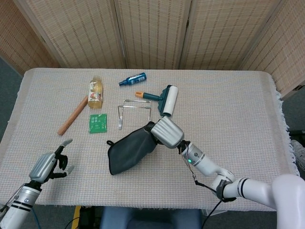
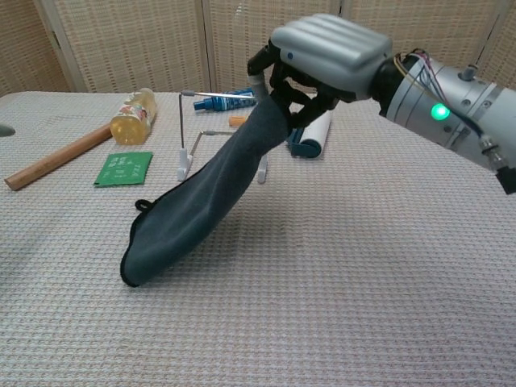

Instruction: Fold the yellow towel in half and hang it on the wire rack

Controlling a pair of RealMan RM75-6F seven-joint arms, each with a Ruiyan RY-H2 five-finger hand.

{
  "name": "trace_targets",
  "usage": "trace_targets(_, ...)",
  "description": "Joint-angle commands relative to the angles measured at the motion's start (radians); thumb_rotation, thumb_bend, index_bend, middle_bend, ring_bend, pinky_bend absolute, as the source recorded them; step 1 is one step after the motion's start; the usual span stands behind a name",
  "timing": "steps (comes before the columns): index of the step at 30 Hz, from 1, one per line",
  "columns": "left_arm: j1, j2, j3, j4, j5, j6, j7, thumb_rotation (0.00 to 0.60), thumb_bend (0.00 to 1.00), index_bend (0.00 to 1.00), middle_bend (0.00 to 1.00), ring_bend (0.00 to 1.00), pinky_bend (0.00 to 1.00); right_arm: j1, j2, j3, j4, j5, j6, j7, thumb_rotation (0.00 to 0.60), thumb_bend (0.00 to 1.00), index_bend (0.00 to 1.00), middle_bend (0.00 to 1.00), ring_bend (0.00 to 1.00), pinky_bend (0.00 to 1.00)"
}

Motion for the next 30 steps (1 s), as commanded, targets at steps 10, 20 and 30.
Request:
trace_targets(10, 0.012, 0.009, 0.005, -0.002, 0.012, 0.016, -0.009, 0.6, 0.37, 0.0, 0.77, 0.69, 0.86, 0.079, 0.087, 0.176, -0.168, 0.2, -0.059, -0.289, 0.6, 0.44, 0.68, 0.86, 0.95, 1.0)
trace_targets(20, 0.026, 0.012, 0.011, 0.015, 0.009, 0.021, -0.025, 0.6, 0.37, 0.0, 0.77, 0.69, 0.86, 0.192, 0.03, 0.249, -0.066, 0.33, -0.101, -0.438, 0.6, 0.44, 0.68, 0.86, 0.95, 1.0)
trace_targets(30, 0.042, 0.013, 0.019, 0.03, 0.006, 0.028, -0.041, 0.6, 0.37, 0.0, 0.77, 0.69, 0.86, 0.321, -0.079, 0.258, 0.154, 0.421, -0.161, -0.503, 0.6, 0.44, 0.68, 0.86, 0.95, 1.0)
